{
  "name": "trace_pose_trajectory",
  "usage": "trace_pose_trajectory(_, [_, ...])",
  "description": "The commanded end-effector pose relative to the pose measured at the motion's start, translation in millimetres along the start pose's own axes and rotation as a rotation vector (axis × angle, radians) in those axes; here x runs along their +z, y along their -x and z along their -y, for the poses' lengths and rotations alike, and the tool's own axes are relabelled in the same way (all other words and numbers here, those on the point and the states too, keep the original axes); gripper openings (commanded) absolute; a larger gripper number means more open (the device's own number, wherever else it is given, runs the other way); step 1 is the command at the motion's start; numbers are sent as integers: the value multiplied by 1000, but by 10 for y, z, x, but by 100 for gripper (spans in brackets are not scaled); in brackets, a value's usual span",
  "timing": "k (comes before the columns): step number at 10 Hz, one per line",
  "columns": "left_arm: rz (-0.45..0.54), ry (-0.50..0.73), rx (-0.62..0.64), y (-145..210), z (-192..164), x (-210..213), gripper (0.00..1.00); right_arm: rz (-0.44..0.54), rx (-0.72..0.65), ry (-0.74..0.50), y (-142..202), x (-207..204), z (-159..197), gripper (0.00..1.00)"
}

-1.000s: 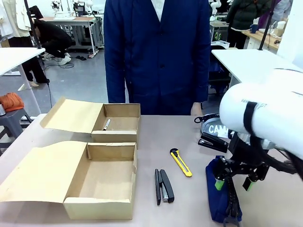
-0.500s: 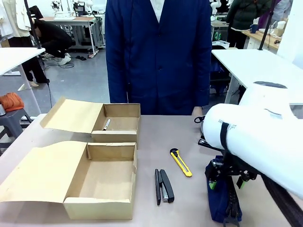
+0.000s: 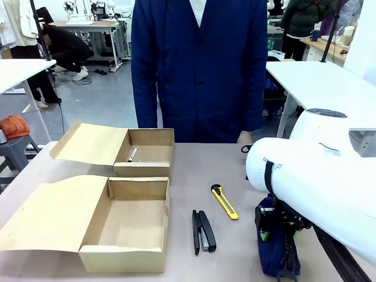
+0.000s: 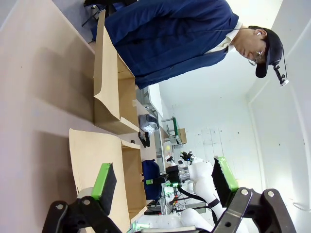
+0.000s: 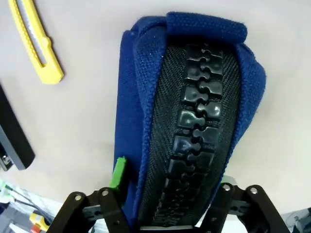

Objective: Place items inside the box.
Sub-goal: Pick up a Pencil pouch or Stapler and place it inside the Mailer Box closest to the robot.

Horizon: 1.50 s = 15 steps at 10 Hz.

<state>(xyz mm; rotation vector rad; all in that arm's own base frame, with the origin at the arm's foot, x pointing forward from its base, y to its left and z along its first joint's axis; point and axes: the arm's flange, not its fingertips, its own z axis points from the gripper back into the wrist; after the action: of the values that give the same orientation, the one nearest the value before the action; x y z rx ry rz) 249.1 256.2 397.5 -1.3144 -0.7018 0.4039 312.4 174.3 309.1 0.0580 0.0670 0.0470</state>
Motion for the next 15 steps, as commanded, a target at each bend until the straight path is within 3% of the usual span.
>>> trace_pose_trajectory(1, [16, 27, -22, -1, 18, -12, 100, -15, 7, -28, 128, -85, 142, 35])
trace_pose_trajectory(2, [16, 27, -22, -1, 18, -12, 100, -21, 6, -29, 124, -91, 153, 0])
trace_pose_trajectory(15, [16, 27, -22, -1, 18, -12, 100, -58, 19, -37, 126, -67, 229, 0])
